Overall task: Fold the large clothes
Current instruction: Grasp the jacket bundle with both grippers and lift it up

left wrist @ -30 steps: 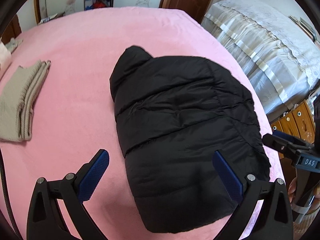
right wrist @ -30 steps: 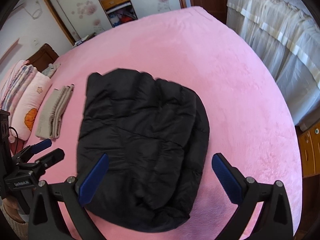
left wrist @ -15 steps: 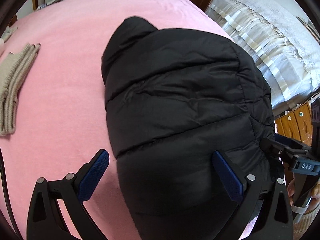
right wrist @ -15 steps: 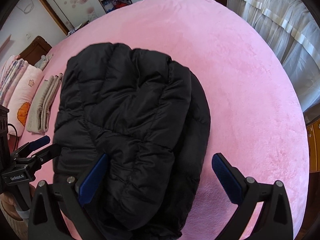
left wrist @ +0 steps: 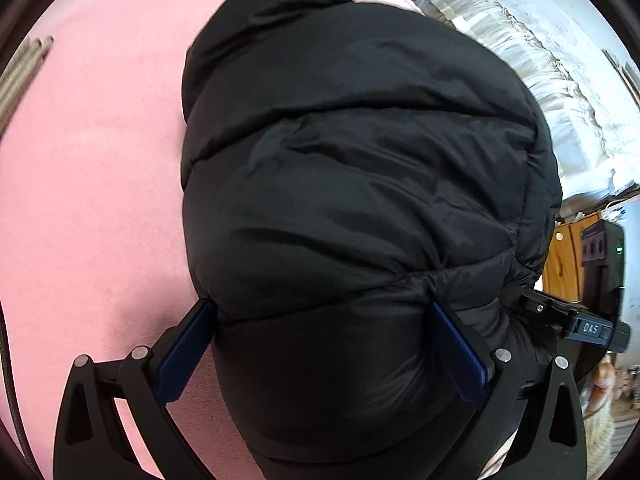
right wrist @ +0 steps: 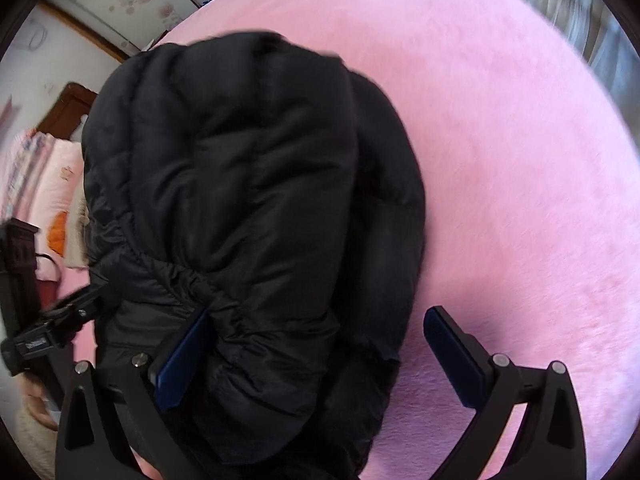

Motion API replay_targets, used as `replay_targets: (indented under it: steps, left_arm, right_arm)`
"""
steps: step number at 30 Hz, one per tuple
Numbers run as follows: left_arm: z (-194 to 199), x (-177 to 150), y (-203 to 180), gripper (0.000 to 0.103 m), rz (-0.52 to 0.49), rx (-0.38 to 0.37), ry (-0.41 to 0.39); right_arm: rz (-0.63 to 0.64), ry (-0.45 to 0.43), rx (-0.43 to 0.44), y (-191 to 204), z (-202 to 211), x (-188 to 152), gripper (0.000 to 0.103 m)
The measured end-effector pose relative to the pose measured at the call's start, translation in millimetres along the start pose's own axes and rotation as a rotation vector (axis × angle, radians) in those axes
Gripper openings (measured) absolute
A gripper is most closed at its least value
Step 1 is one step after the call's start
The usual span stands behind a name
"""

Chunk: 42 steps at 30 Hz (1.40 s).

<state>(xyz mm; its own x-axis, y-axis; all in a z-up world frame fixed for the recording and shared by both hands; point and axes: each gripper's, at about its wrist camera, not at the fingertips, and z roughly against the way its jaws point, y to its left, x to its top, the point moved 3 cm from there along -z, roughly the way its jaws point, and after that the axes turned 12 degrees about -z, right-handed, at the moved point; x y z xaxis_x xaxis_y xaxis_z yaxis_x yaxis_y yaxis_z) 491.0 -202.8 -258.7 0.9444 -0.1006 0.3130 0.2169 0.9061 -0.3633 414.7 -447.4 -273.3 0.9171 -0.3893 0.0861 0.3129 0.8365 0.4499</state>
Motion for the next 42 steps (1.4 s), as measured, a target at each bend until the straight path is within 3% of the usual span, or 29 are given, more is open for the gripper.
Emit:
replay_targets:
  steps: [11,19,23,27,29,34,42]
  left_arm:
    - [-20.4,3.9,23.0,0.103,0.001,-0.102,0.026]
    - [-35.8,4.2,38.6,0.103,0.075,-0.161,0.039]
    - [-39.1,5.8,36.1,0.103,0.058,-0.166,0.026]
    - [-41.8,8.0,25.6,0.103,0.005,-0.151,0.009]
    - [-36.0,11.4,21.1,0.096,-0.002,-0.144,-0.018]
    - [-2.1,12.0,1.9,0.064,-0.098,-0.149,-0.081]
    - [78.0,-7.0,-5.6,0.062,-0.121,-0.172,-0.151]
  right_arm:
    - [-0.178,0.150,0.319,-45.6,-43.0,-1.5,0.103]
    - [-0.196,0.193,0.383,-46.6,-59.8,-3.5,0.103]
    - [-0.163,0.174,0.393,-44.6,-59.3,-7.9,0.103]
    - [-0.139,0.156,0.440,-40.8,-51.8,-17.4,0.089]
    - [-0.140,0.142,0.460,-39.7,-48.1,-22.7,0.083]
    - [-0.114,0.087,0.491,-22.1,-21.6,-43.7,0.057]
    - [-0.037,0.030,0.492,31.1,53.3,-88.8,0.051]
